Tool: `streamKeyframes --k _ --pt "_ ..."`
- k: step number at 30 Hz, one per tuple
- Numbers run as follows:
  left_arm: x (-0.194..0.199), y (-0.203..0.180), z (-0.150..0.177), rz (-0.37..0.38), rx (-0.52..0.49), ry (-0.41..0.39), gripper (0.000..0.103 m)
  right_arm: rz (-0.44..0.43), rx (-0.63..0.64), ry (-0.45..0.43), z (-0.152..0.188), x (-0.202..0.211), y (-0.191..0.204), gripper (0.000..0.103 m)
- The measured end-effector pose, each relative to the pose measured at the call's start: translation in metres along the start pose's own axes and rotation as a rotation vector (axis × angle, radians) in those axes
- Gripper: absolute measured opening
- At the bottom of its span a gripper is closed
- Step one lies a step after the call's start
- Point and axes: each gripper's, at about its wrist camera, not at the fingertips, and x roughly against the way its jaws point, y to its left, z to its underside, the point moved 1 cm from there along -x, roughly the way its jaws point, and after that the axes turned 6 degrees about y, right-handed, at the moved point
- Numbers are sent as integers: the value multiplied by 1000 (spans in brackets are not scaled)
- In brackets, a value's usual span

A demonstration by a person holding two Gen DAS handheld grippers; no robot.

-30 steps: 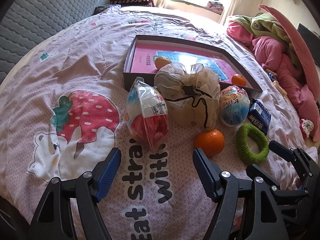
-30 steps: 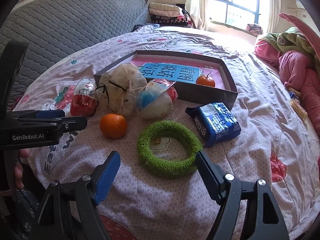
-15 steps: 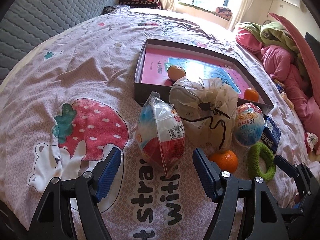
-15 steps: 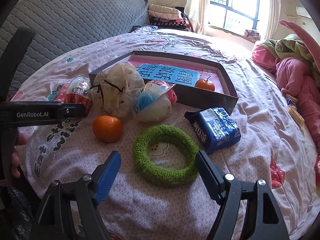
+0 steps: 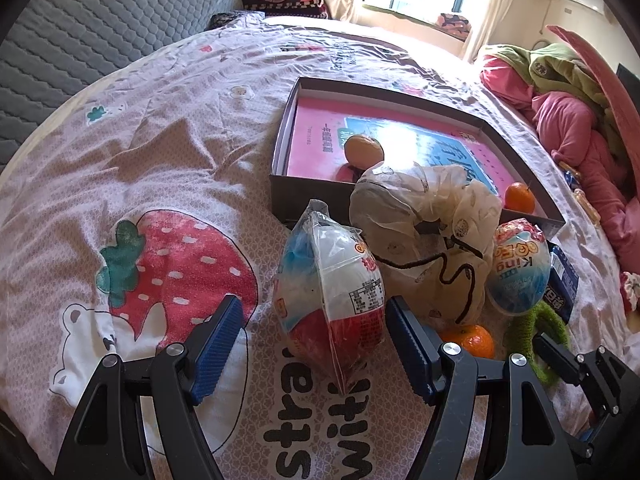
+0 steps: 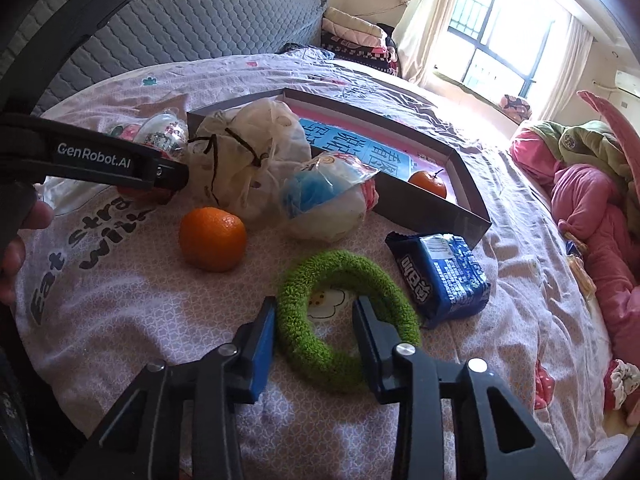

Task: Organize objects
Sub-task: 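Close the right tool on the green ring while the left approaches the clear bag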

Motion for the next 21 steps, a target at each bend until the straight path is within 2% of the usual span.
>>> streamKeyframes --k 3,7,11,13,21 --pt "-1 -1 -1 -1 -4 -4 75 -30 -2 1 1 0 0 23" --pt "-3 -1 -1 3 -5 -11 75 -47 -15 -2 1 0 -3 21" --pt "-3 -3 0 3 -17 -17 59 -61 -26 -16 1 2 -6 17" --pt "-2 -3 1 8 -20 -17 55 -69 -38 -22 0 3 -8 17" --pt "11 -2 5 16 -21 -37 54 -97 -93 -53 0 9 -18 15"
